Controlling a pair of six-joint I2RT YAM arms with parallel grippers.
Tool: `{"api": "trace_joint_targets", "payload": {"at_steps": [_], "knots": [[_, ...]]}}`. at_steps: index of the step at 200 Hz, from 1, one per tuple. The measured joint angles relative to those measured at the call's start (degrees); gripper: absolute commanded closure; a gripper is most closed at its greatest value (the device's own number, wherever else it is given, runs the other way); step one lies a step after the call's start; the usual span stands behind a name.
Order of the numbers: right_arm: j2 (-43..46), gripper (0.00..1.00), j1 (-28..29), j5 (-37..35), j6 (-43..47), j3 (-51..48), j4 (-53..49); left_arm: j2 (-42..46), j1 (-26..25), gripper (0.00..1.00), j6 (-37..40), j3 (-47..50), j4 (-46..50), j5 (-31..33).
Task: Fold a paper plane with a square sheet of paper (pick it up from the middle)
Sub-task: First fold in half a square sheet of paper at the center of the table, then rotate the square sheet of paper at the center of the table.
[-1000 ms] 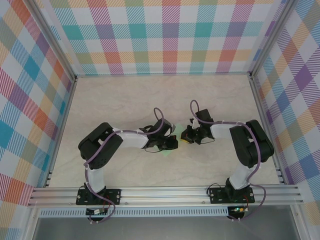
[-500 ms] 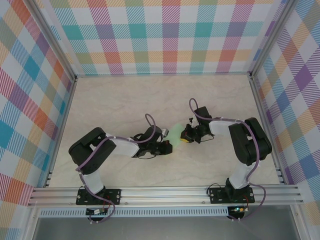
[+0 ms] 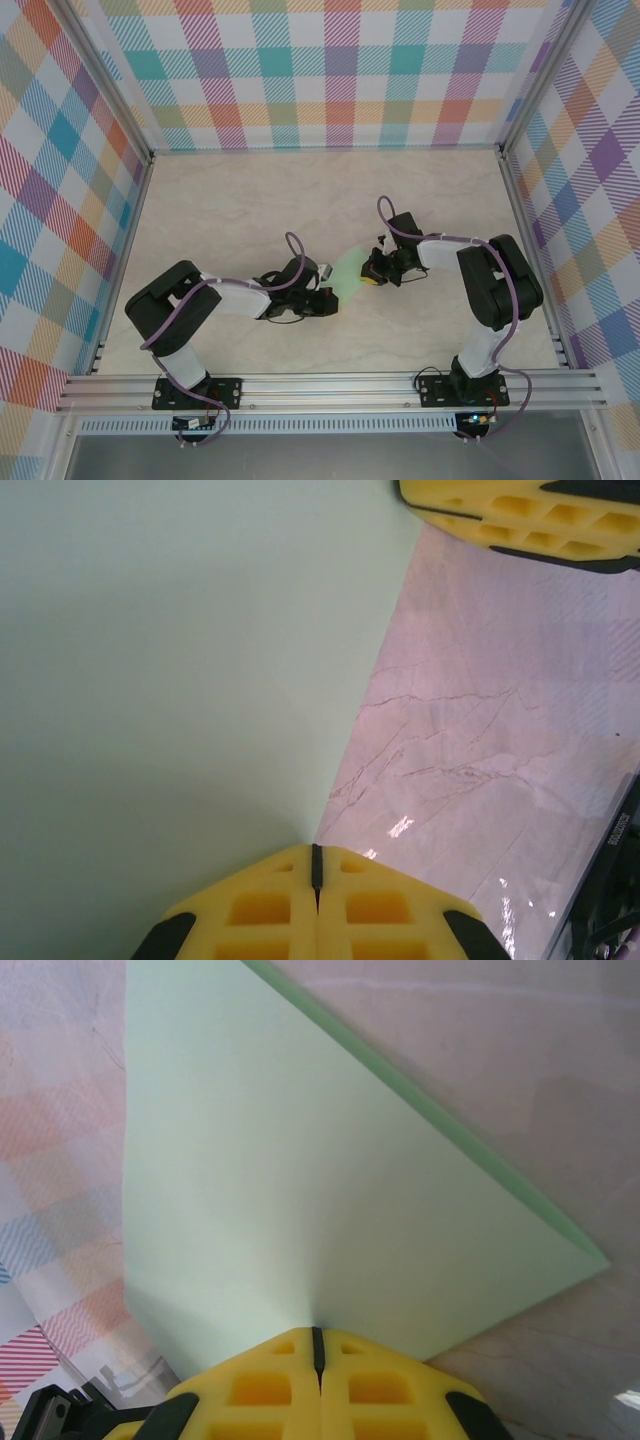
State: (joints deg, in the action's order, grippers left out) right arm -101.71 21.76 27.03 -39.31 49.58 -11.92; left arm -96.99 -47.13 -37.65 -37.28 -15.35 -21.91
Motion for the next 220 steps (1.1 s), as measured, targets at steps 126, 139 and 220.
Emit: {"api": "trace_joint_targets", "payload": {"at_steps": [126,139,220], "knots": [[2.19,1.00,2.14,-8.59,2.32,5.22,-7.58,13.44,2.49,0.89,2.71,-5.31,25.90,7.41],[2.80,0.99,3.93,-10.29,2.32,7.48,-8.92,15.45,4.44,0.83,2.56,-7.28,28.65,10.21],[-7.50,0.98,16.87,-16.39,1.20,20.04,-11.19,20.63,15.52,0.51,-3.04,-6.58,39.08,22.51]]}}
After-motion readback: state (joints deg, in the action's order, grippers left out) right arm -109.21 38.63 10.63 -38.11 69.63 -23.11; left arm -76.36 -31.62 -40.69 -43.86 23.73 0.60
